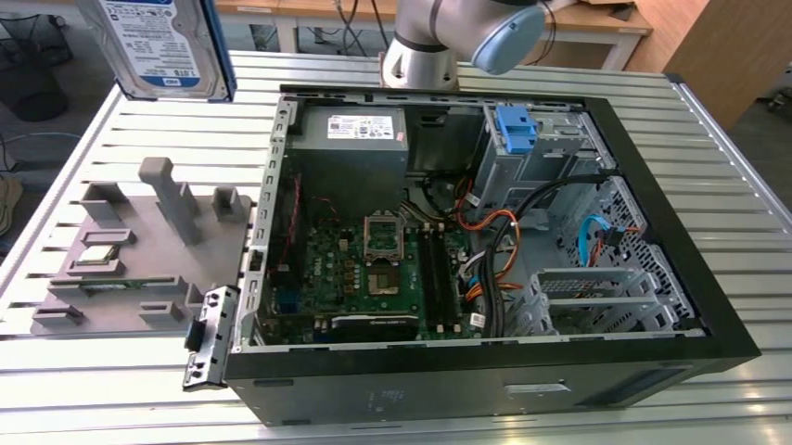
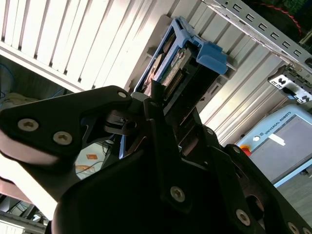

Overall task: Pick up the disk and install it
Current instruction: 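Pick up the disk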

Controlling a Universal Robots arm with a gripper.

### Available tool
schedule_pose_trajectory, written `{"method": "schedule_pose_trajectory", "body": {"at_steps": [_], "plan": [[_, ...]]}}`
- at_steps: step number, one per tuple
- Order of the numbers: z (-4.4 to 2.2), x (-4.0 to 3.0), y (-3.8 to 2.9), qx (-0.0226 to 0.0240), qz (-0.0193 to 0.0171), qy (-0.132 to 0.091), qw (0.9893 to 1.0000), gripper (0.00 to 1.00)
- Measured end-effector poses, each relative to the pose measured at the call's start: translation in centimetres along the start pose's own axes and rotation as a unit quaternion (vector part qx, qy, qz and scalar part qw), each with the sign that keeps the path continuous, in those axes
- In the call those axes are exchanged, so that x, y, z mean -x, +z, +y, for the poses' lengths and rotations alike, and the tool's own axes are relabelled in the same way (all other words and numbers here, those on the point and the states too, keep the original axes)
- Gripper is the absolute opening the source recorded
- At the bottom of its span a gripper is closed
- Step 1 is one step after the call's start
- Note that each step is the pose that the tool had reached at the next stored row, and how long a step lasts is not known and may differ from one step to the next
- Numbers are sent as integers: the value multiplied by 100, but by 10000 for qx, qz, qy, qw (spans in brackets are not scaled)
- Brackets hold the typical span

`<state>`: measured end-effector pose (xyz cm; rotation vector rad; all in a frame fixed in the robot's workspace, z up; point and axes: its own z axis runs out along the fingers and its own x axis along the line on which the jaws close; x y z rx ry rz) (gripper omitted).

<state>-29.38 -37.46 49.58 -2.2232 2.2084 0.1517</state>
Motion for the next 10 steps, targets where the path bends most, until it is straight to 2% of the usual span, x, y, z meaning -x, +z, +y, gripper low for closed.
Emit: {"method": "schedule_pose_trajectory", "body": {"at_steps": [10], "plan": [[-169,-1,-11,0,0,0,10000,35]]}}
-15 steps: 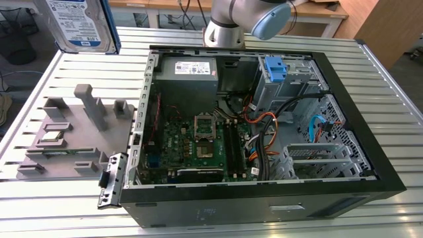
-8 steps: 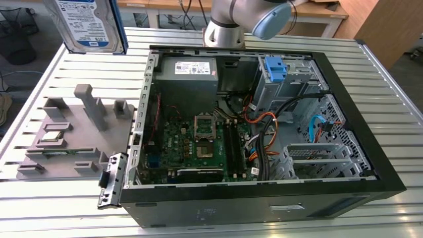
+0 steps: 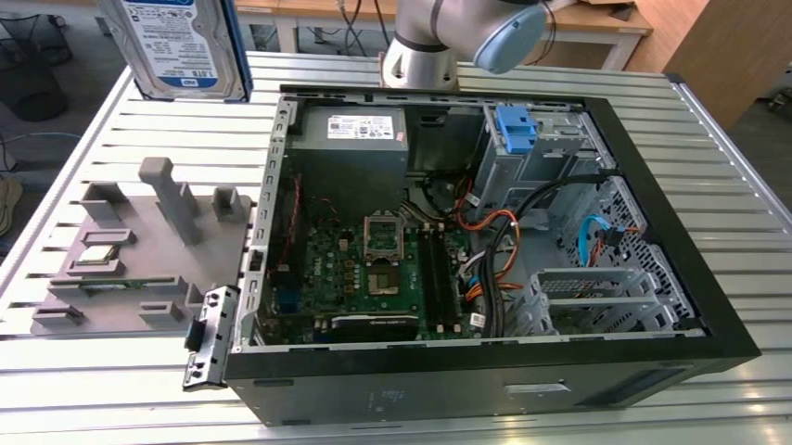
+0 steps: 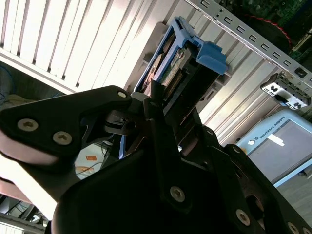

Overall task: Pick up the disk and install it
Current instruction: 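Pick up the disk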

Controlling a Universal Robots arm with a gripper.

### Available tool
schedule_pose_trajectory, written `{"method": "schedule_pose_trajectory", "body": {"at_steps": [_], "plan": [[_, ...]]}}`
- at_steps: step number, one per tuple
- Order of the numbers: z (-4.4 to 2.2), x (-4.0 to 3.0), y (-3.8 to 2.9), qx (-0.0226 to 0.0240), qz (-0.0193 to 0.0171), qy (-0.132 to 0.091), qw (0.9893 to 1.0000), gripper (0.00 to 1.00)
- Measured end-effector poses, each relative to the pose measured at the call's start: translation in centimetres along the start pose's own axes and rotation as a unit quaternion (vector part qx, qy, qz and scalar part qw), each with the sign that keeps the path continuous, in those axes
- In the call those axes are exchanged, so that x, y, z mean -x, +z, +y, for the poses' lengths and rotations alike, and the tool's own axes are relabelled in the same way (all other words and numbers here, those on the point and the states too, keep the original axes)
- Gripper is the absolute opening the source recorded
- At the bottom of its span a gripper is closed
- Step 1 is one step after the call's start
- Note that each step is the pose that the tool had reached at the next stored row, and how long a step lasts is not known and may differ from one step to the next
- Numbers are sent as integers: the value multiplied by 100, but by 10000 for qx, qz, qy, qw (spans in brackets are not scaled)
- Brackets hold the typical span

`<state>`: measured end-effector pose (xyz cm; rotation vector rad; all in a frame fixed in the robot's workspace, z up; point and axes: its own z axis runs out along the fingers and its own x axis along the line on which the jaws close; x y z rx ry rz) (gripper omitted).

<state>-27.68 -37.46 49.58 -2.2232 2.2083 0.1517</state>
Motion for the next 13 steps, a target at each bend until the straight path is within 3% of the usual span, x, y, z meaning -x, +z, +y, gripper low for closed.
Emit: {"method": "schedule_pose_trajectory", "body": {"at_steps": [13], "plan": [[-225,-1,-15,0,0,0,10000,35]]}}
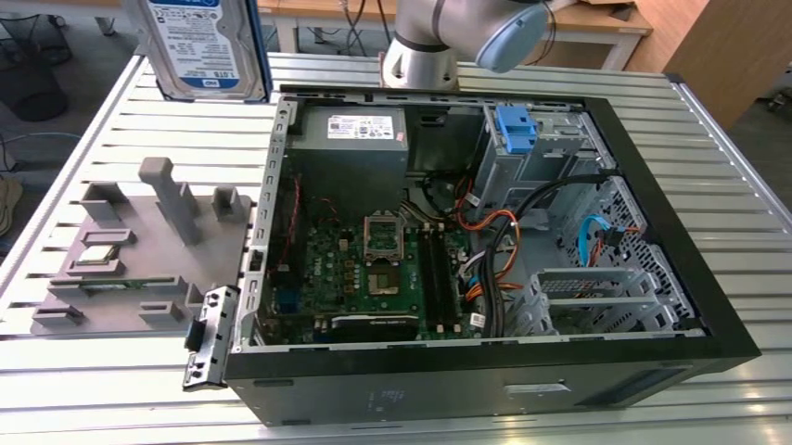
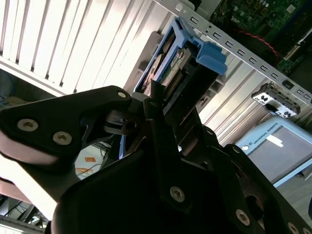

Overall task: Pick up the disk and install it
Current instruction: 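Pick up the disk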

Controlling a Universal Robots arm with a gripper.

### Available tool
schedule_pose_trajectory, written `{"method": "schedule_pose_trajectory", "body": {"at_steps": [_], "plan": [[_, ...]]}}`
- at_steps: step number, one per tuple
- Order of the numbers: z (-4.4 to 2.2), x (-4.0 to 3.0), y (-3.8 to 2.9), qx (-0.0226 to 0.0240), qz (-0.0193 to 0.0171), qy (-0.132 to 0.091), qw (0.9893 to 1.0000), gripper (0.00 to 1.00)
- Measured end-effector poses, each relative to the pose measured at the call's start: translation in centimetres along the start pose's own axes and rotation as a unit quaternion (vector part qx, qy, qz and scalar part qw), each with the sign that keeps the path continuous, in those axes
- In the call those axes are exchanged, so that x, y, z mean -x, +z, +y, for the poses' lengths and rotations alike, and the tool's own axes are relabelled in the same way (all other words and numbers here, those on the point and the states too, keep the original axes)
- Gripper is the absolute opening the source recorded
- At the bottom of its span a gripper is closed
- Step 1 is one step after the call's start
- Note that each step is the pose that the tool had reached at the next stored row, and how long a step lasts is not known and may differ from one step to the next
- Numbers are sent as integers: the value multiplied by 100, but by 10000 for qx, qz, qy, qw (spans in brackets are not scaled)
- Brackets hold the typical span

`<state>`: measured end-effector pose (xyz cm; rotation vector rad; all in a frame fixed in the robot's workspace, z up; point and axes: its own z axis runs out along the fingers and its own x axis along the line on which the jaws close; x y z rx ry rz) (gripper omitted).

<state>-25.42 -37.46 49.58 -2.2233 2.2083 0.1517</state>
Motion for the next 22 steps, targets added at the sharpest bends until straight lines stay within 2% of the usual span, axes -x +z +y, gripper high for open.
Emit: {"method": "schedule_pose_trajectory", "body": {"at_steps": [22], "plan": [[-388,-2,-26,0,0,0,10000,35]]}}
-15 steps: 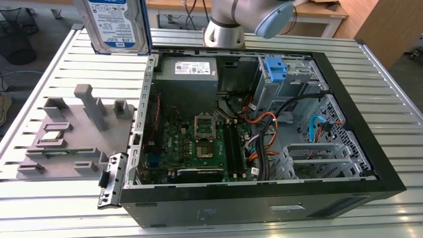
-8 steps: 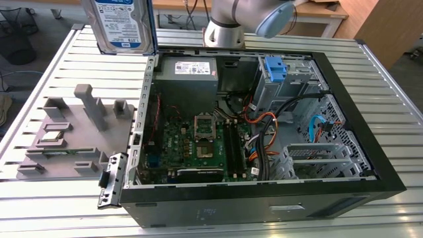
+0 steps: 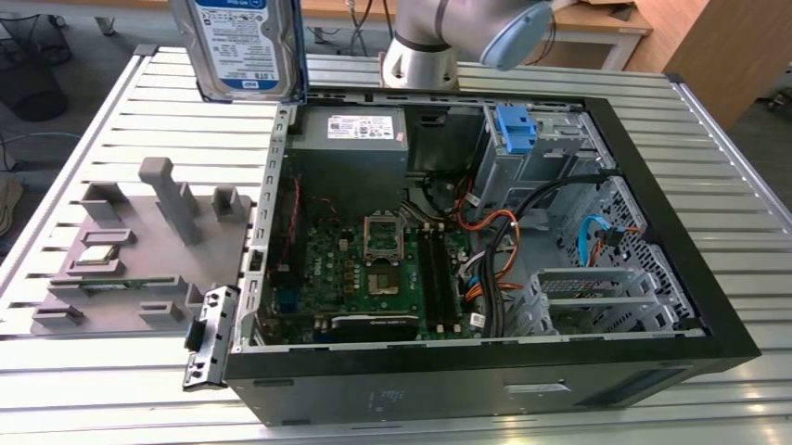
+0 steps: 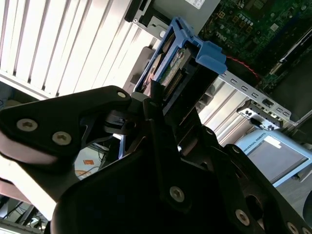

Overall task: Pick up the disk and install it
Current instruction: 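Pick up the disk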

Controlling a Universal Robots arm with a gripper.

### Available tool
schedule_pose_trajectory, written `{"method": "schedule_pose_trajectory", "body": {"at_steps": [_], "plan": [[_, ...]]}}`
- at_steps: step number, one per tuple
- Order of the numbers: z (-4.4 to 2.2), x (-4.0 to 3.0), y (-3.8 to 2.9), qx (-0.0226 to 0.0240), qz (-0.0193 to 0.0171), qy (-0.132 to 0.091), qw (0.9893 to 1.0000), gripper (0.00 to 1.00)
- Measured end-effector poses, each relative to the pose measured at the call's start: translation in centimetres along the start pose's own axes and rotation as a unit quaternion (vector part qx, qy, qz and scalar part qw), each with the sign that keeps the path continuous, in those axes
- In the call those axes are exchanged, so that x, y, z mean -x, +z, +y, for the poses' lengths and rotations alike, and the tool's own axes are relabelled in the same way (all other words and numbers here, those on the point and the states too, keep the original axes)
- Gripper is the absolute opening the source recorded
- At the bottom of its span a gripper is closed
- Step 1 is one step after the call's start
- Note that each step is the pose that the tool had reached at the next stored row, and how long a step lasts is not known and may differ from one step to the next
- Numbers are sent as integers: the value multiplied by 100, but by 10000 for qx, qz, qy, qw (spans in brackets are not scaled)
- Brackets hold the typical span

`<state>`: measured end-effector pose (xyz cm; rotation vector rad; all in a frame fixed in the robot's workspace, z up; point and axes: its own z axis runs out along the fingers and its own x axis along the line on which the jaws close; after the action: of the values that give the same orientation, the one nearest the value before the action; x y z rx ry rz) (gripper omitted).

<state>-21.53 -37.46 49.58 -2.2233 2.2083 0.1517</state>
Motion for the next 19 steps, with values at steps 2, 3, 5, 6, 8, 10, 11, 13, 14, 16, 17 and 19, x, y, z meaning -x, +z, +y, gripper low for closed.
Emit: {"method": "schedule_pose_trajectory", "body": {"at_steps": [2,3,5,6,8,10,11,13,14,16,17,19], "plan": [[-38,0,-2,0,0,0,10000,35],[-56,0,-4,0,0,0,10000,35],[-93,0,-6,0,0,0,10000,35],[-112,0,-7,0,0,1,10000,35],[-150,-1,-10,0,0,0,10000,35],[-186,-1,-12,0,0,0,10000,35],[-205,-1,-13,0,0,0,10000,35],[-242,-1,-16,0,0,0,10000,35],[-260,-1,-17,0,0,0,10000,35],[-299,-1,-20,0,0,0,10000,35],[-319,-1,-21,0,0,0,10000,35],[-357,-2,-24,0,0,0,10000,35]]}}
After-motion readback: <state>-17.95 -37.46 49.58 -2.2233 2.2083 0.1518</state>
